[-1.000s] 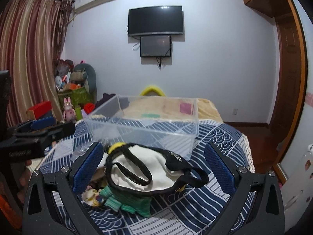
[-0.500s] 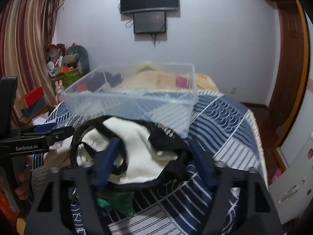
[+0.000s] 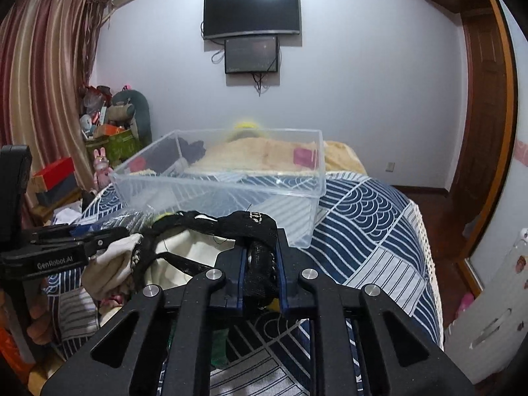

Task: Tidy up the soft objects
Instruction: 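Grasp the black-and-white tote bag with the right tool while the left grasps the clear glove bag, then drop the glove bag into the box with the left tool while the right drops the tote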

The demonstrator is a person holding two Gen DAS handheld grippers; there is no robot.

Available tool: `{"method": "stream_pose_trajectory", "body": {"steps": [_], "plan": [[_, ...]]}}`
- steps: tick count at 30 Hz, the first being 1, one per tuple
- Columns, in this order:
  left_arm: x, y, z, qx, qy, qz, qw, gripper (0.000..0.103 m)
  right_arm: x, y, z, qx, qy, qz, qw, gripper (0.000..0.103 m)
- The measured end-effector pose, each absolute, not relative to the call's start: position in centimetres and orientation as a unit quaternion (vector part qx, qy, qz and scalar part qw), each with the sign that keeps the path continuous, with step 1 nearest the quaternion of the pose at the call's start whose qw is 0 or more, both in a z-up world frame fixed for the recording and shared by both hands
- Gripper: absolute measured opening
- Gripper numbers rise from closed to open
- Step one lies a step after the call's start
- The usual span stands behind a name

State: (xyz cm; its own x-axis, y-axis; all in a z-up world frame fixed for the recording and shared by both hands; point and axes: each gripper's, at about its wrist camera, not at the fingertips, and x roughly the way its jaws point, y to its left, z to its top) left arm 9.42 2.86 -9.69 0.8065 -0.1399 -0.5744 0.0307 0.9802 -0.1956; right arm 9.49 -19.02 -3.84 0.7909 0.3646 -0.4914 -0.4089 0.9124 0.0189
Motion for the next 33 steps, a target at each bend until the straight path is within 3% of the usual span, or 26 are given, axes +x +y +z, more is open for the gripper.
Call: {"method": "stream_pose_trajectory", "body": {"steps": [20,33], "plan": [[6.7,3.6,-2.3,-0.053,0.208,-0.03,0.976,0.031,8.8,-20.4,1.7,-0.014,0.159,0.191,0.969,0.012],[13.2,4.0,-2.8,-0.051,0.232,-0.023,0.971,0.031,14.6,-17.6,1.0,-0.033,0.171,0.181,0.968,0.013]]}}
